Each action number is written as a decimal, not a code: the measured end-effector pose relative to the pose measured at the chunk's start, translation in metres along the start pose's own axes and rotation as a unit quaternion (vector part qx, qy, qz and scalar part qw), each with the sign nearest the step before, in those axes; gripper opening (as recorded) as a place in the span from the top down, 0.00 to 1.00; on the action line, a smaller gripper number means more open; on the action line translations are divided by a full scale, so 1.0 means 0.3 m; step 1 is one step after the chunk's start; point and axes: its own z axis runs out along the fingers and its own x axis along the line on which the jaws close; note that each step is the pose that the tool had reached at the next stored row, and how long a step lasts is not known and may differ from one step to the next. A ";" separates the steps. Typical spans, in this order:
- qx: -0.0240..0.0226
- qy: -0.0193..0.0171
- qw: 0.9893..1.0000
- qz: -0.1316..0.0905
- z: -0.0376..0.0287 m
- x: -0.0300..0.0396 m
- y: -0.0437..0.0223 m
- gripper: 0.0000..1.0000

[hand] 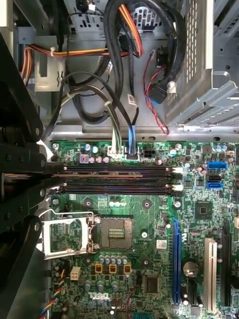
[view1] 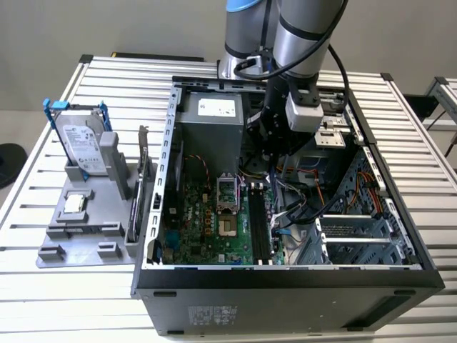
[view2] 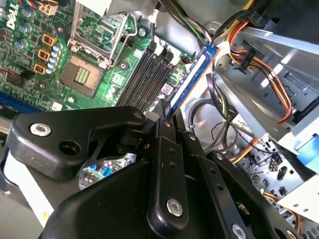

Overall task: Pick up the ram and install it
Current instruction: 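Insert the ram into the slot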

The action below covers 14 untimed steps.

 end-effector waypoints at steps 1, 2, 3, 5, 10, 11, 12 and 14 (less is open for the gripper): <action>0.000 0.000 1.000 0.000 0.002 0.000 0.001 1.00; 0.000 0.000 1.000 0.000 0.004 0.000 0.003 1.00; 0.000 0.000 1.000 0.000 0.006 0.000 0.004 1.00; 0.000 0.000 1.000 0.000 0.010 0.000 0.006 1.00; 0.000 0.000 1.000 0.000 0.022 0.001 0.010 1.00; 0.000 0.000 1.000 0.000 0.024 0.001 0.011 1.00; 0.000 0.000 1.000 0.000 0.026 0.001 0.012 1.00; 0.000 0.000 1.000 0.000 0.030 0.001 0.014 1.00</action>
